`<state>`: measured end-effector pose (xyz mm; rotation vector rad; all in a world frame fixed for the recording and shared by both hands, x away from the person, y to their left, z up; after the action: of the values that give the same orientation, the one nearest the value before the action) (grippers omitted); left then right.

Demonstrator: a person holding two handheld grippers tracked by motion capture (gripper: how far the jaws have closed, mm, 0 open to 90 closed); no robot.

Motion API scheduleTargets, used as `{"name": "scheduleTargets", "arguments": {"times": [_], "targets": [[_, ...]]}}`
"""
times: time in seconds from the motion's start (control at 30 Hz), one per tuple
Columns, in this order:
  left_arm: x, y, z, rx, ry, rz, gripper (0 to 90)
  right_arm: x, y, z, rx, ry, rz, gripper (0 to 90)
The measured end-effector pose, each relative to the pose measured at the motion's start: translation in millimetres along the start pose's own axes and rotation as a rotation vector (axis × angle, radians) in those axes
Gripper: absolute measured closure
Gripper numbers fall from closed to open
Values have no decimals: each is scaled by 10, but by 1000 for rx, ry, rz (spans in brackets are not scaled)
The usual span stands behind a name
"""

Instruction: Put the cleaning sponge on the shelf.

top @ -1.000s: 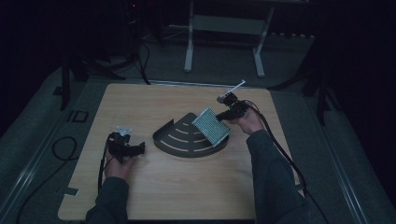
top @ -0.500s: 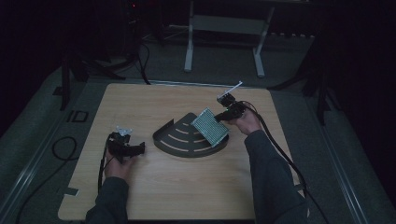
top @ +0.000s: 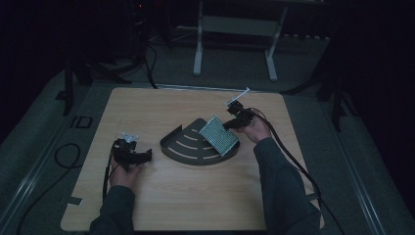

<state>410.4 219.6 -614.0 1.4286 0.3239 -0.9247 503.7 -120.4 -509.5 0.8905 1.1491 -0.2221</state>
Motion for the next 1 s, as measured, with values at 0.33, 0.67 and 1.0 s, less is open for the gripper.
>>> {"name": "scheduleTargets", "arguments": {"times": [0.33, 0.67, 1.0], "targets": [[0, 0, 0, 0, 0, 0, 80, 61, -47, -34, -17, -14, -17, 898], [0, 0, 0, 0, 0, 0, 80, 118, -91, -42, -31, -32, -32, 897], [0, 0, 0, 0, 0, 0, 80, 160, -120, -24, -51, -73, -52, 894]]}}
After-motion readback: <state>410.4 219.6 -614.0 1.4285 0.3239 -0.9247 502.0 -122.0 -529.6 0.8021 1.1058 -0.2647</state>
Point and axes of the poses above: each handheld gripper's, and its own axes: x roughly forward along the jaws, y roughly out of its top, z roughly to its right, the point moved 7 cm from there along x, roughly forward along the jaws, and after that the axes turned 13 degrees about -y, right-handed, at the moved point
